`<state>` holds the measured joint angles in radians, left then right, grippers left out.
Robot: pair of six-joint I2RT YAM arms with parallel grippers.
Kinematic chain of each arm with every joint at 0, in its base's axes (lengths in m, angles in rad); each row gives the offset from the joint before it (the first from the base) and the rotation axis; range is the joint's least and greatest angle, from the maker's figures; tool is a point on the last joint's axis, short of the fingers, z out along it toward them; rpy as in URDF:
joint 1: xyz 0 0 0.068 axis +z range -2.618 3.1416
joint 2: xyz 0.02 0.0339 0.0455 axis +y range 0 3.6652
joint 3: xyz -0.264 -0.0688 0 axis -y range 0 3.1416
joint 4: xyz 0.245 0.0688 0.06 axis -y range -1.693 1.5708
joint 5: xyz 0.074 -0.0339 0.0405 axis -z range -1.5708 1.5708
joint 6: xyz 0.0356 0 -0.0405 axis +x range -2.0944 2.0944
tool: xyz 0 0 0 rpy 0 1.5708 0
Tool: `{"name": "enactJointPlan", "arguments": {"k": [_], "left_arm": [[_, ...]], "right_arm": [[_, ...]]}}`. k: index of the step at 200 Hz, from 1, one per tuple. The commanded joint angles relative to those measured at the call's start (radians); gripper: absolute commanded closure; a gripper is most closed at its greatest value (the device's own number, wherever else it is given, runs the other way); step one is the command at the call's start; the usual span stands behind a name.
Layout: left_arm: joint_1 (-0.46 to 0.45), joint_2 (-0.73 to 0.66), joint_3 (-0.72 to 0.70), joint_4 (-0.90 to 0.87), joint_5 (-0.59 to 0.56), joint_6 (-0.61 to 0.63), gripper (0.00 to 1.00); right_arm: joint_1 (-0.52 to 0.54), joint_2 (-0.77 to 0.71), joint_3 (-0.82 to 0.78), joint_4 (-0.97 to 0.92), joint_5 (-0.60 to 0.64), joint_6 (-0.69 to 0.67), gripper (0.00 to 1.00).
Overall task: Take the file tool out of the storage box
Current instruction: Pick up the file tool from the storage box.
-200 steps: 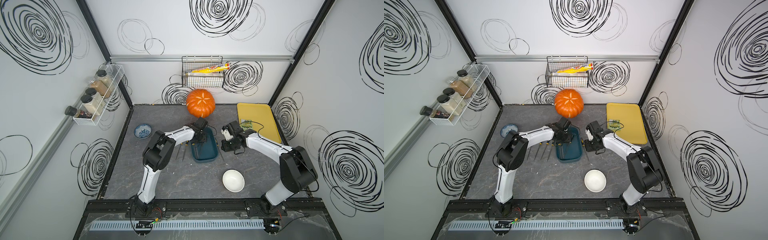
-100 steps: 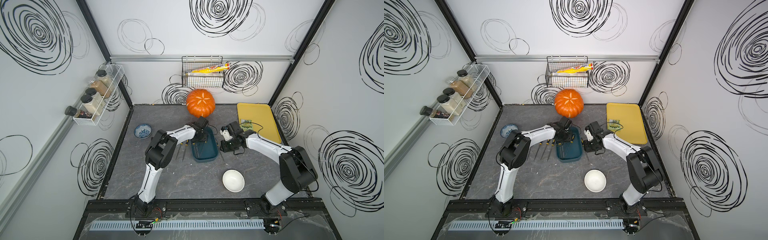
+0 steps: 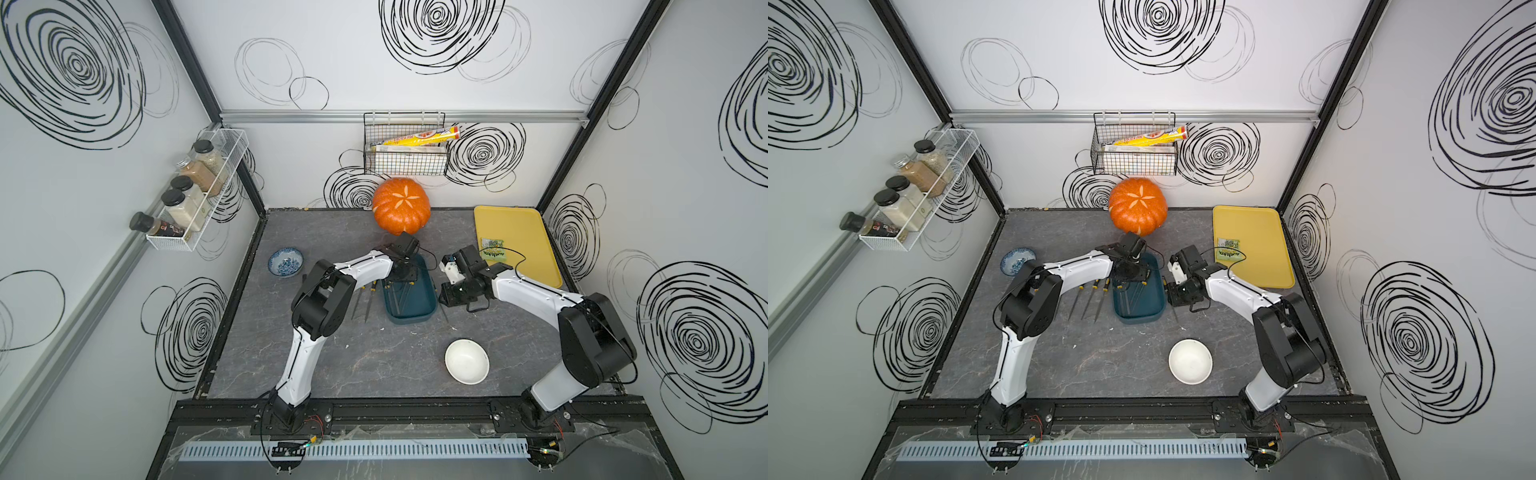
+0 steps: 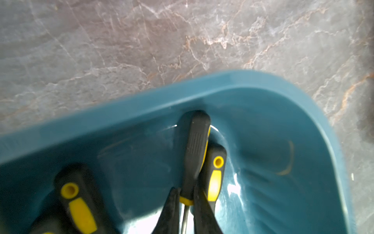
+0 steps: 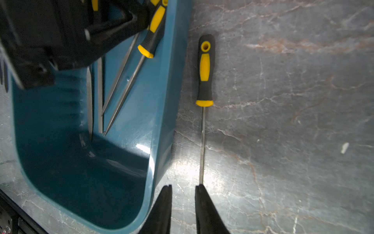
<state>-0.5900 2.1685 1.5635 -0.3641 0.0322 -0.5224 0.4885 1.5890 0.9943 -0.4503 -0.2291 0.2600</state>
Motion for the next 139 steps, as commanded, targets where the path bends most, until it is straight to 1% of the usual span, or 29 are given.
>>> {"name": "enactJointPlan", "arguments": {"k": [1, 35, 55, 75, 84, 100, 111, 118, 125, 139], "left_arm": [[0.014, -0.086, -0.071, 0.062, 0.062, 0.012, 1.0], [0.03, -0.193, -0.156, 0.178, 0.129, 0.007, 1.0], [0.034, -0.253, -0.231, 0.272, 0.142, -0.002, 1.0], [0.045, -0.288, -0.276, 0.347, 0.179, -0.013, 1.0], [0.052, -0.306, -0.305, 0.391, 0.21, -0.019, 1.0], [0.075, -0.357, -0.385, 0.526, 0.284, -0.064, 1.0], [0.093, -0.383, -0.421, 0.6, 0.343, -0.082, 1.0], [0.099, -0.403, -0.447, 0.65, 0.374, -0.098, 1.0], [0.105, -0.424, -0.473, 0.7, 0.398, -0.109, 1.0], [0.106, -0.482, -0.531, 0.778, 0.392, -0.131, 1.0]], "right_arm": [[-0.001, -0.073, -0.024, 0.058, 0.006, 0.011, 0.75], [-0.001, -0.141, -0.062, 0.124, 0.011, 0.025, 0.75], [-0.002, -0.18, -0.078, 0.16, 0.013, 0.033, 0.75], [-0.001, -0.221, -0.101, 0.211, -0.01, 0.042, 0.75], [-0.002, -0.243, -0.115, 0.242, -0.047, 0.04, 0.75], [-0.002, -0.295, -0.158, 0.331, -0.135, 0.058, 0.68], [-0.003, -0.326, -0.199, 0.425, -0.206, 0.091, 0.61], [-0.003, -0.341, -0.223, 0.484, -0.248, 0.114, 0.54], [-0.002, -0.346, -0.235, 0.52, -0.284, 0.128, 0.51], [-0.002, -0.333, -0.241, 0.573, -0.353, 0.15, 0.46]]}}
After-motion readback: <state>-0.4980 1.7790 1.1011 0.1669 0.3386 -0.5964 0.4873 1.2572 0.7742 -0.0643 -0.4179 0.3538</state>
